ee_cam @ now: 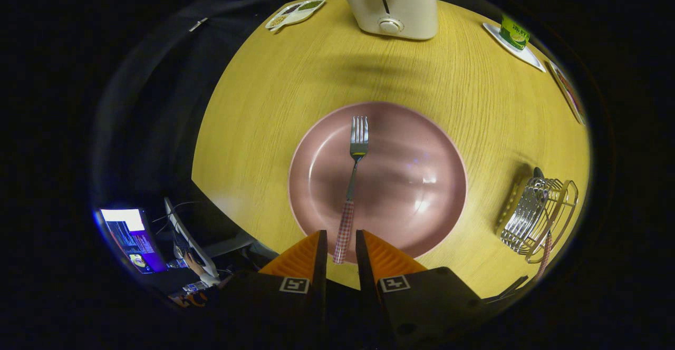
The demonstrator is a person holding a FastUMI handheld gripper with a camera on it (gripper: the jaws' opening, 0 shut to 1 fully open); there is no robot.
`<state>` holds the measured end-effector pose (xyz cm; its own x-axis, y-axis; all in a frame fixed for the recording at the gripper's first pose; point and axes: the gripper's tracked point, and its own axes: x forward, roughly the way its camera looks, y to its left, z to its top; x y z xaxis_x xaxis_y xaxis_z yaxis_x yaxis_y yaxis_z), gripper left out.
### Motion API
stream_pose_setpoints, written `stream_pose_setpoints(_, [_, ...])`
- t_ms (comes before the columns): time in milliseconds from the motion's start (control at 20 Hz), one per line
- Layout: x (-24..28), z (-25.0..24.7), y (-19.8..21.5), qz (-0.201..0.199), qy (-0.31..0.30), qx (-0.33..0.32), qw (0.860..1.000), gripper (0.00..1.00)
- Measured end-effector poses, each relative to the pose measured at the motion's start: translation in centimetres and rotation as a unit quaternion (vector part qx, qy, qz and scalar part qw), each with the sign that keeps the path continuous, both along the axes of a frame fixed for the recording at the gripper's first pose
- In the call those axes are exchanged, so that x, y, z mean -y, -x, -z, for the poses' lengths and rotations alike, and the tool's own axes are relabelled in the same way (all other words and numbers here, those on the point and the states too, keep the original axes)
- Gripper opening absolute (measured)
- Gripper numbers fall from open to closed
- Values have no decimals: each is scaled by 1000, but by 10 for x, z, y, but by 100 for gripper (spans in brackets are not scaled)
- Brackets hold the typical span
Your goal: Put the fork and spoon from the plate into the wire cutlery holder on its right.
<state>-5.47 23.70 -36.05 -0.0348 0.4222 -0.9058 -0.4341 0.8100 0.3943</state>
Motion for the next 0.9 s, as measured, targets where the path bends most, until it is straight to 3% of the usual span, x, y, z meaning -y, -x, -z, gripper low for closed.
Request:
stream_pose_setpoints(550, [-10, 52, 11, -1, 59, -3, 998, 34])
stream_pose_setpoints(600, [-9, 54, 9, 2, 63, -2, 998, 17])
stream_pose_setpoints(650, [-7, 51, 13, -8, 61, -4, 998, 12])
stream_pose_setpoints(900, [2, 27, 12, -6, 31, -6, 999, 12])
